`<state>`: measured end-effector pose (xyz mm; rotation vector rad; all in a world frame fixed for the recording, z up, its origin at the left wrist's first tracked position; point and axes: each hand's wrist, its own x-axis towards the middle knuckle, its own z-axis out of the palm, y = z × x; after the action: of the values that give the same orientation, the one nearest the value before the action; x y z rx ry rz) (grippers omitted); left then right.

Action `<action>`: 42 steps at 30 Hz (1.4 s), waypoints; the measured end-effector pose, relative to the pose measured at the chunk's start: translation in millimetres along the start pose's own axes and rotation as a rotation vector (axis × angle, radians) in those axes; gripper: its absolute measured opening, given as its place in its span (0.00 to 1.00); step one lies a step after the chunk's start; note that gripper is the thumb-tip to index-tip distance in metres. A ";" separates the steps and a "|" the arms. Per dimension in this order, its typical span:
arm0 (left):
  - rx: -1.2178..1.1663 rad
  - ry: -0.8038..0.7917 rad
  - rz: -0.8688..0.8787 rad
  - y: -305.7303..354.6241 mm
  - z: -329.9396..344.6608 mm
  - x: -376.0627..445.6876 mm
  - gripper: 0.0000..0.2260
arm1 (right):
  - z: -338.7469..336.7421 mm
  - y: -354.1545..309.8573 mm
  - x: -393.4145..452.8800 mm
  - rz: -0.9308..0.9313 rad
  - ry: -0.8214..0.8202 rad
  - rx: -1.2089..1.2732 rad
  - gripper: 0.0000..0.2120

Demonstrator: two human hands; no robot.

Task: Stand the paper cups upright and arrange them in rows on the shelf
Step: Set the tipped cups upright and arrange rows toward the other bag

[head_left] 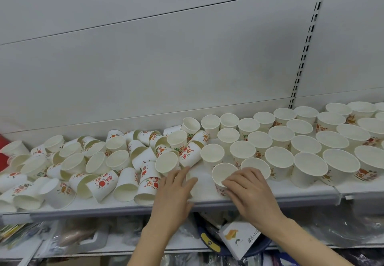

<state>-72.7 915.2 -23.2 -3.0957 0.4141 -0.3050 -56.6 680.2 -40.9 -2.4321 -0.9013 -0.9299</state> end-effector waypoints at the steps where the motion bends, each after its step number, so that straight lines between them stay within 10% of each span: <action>1: 0.020 0.007 -0.010 0.7 -1.4 4.7 0.28 | -0.1 1.2 1.0 -0.003 0.005 0.002 0.07; 7: -0.091 0.098 -0.114 8.3 -10.4 14.3 0.08 | -3.6 0.5 7.3 0.023 0.074 0.027 0.10; 14: -0.477 0.362 -0.287 26.3 -0.1 2.5 0.11 | 2.0 -28.8 22.1 -0.067 0.054 0.077 0.16; 22: -0.589 0.201 -0.150 -2.7 -14.6 -5.5 0.27 | 28.7 -40.5 38.3 -0.060 -0.091 -0.015 0.09; 26: -0.390 0.306 -0.201 -46.9 -28.2 12.4 0.20 | 36.5 -46.5 35.9 -0.042 -0.089 -0.039 0.13; 31: -0.122 0.048 -0.120 -62.5 -19.2 26.1 0.12 | 41.6 -51.0 33.0 0.037 -0.029 -0.097 0.12; 42: -0.443 -0.017 0.148 -61.9 -39.7 25.9 0.18 | 42.8 -62.6 30.1 0.112 0.027 -0.129 0.07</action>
<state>-39.7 969.0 22.5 -3.4589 0.8077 -0.2084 -62.8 761.5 -42.7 -2.5414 -0.7082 -1.0058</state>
